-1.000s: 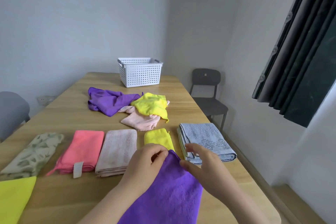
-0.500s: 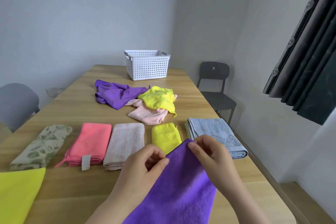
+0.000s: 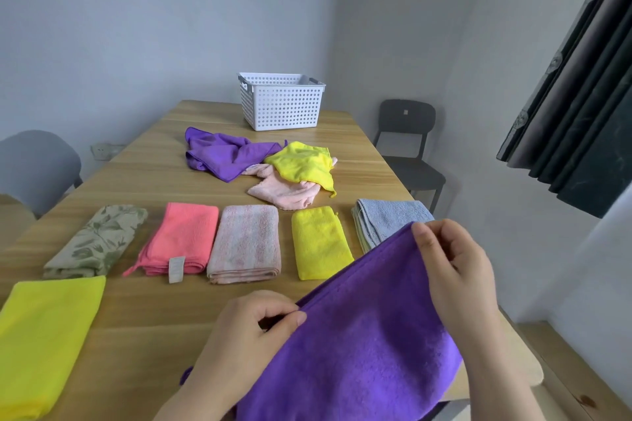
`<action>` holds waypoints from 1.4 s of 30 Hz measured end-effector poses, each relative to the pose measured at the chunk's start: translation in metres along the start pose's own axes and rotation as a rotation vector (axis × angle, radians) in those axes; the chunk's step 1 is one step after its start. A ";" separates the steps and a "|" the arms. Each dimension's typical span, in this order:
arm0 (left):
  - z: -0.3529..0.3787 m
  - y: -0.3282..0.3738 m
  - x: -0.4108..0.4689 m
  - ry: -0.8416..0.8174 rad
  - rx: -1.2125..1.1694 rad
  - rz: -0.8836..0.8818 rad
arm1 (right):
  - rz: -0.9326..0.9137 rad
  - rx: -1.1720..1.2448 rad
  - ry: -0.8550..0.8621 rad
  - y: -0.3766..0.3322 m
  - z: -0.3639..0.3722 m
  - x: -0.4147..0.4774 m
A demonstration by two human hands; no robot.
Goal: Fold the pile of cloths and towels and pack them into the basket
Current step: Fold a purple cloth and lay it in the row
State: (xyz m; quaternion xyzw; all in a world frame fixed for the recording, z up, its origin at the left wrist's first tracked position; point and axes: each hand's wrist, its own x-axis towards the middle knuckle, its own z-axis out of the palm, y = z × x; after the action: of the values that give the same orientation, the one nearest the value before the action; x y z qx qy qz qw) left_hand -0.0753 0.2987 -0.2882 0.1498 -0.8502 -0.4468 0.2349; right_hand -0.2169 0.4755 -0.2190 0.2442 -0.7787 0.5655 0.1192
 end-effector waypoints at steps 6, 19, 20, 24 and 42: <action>0.005 -0.006 -0.014 -0.078 0.016 -0.020 | -0.017 -0.046 0.092 -0.002 -0.018 -0.004; 0.004 -0.013 -0.035 -0.103 0.104 -0.009 | -0.018 -0.049 0.228 -0.004 -0.044 -0.008; 0.001 -0.012 -0.038 -0.075 0.086 -0.012 | -0.017 -0.048 0.233 -0.004 -0.045 -0.010; -0.015 -0.009 -0.044 0.094 -0.013 0.022 | -0.007 -0.047 0.241 -0.002 -0.050 -0.013; -0.056 -0.012 -0.034 0.357 -0.376 -0.055 | 0.035 -0.081 0.176 0.017 -0.053 -0.024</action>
State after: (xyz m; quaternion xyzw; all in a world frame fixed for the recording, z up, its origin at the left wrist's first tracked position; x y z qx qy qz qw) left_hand -0.0162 0.2693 -0.2796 0.2029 -0.6927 -0.5697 0.3929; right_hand -0.2099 0.5351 -0.2270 0.1748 -0.7917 0.5547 0.1870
